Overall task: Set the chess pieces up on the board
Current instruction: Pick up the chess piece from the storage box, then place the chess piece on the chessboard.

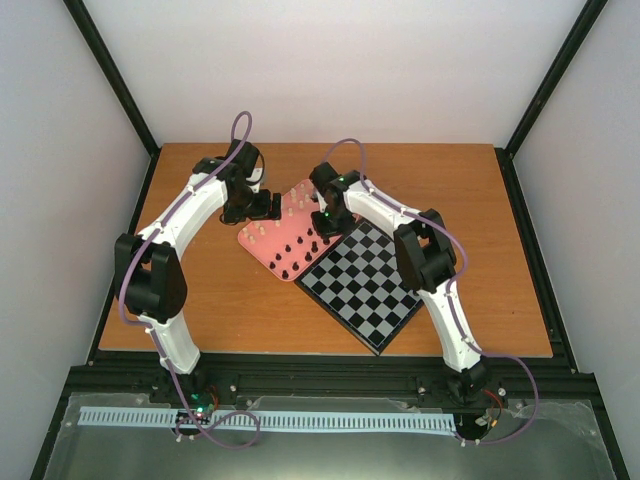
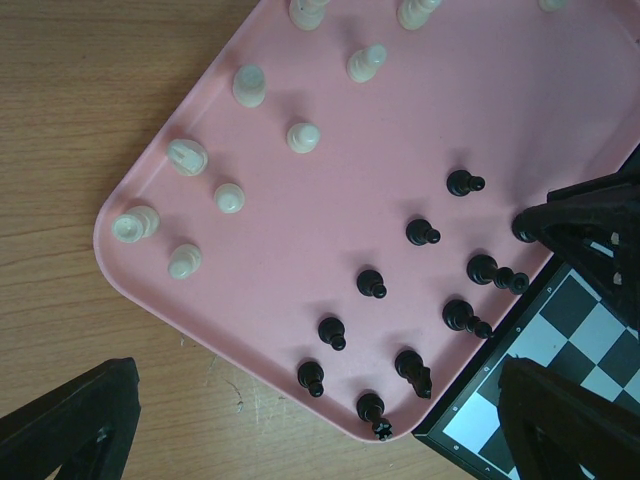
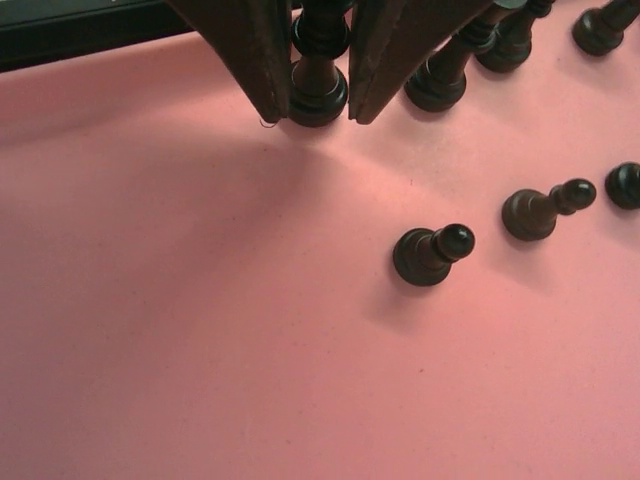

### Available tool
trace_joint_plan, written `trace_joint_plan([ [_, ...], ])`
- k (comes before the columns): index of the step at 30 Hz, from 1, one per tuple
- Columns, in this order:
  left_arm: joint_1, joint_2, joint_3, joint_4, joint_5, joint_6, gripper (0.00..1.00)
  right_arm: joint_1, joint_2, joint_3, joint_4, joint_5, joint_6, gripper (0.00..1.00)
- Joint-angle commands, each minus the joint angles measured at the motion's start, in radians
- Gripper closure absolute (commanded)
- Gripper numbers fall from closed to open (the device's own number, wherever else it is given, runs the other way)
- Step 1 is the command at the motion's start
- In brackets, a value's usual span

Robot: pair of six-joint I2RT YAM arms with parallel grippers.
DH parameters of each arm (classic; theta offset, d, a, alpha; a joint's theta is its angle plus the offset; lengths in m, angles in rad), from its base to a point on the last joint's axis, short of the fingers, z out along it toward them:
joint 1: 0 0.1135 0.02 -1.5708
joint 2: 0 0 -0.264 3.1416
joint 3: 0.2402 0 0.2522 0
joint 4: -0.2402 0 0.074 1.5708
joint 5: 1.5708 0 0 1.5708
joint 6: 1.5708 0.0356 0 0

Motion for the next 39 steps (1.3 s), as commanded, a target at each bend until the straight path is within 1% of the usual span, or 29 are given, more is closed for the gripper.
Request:
trace_joint_plan([
  [1,0.006,-0.01,0.009,0.005,0.007,-0.004,0.0,0.005,0.014,0.036,-0.026,0.013,-0.003,0.86],
  [3,0.004,-0.01,0.009,0.007,0.009,-0.003,0.0,0.005,0.006,0.038,-0.031,0.018,-0.007,0.91],
  [5,0.005,-0.01,0.01,0.007,0.009,-0.005,0.0,0.005,-0.012,0.047,-0.034,0.019,-0.013,0.92],
  [11,0.005,-0.014,0.01,0.007,0.009,-0.006,0.0,0.002,-0.148,0.06,-0.038,0.05,-0.003,0.93],
  [14,0.004,-0.017,0.009,0.009,0.01,-0.005,0.0,-0.005,-0.231,0.013,-0.059,0.064,0.009,0.93],
  [17,0.004,-0.019,0.01,0.009,0.014,-0.006,0.0,-0.022,-0.351,-0.126,-0.073,0.082,0.018,0.93],
  [21,0.004,-0.022,0.011,0.009,0.018,-0.008,0.0,-0.073,-0.538,-0.443,-0.065,0.087,0.043,0.93],
  [24,0.005,-0.022,0.007,0.012,0.026,-0.01,0.0,-0.111,-0.677,-0.64,-0.073,0.122,0.06,0.93],
  [26,0.005,-0.021,0.008,0.014,0.028,-0.01,0.0,-0.128,-0.763,-0.741,-0.08,0.14,0.074,0.93],
  [31,0.005,-0.013,0.012,0.015,0.041,-0.014,0.0,-0.144,-0.909,-0.931,-0.042,0.128,0.142,0.93],
  [34,0.005,-0.014,0.009,0.016,0.043,-0.016,0.0,-0.152,-0.953,-1.018,0.002,0.108,0.177,0.94],
  [39,0.005,-0.019,0.0,0.018,0.038,-0.017,0.0,-0.158,-0.985,-1.113,0.057,0.087,0.199,0.94],
])
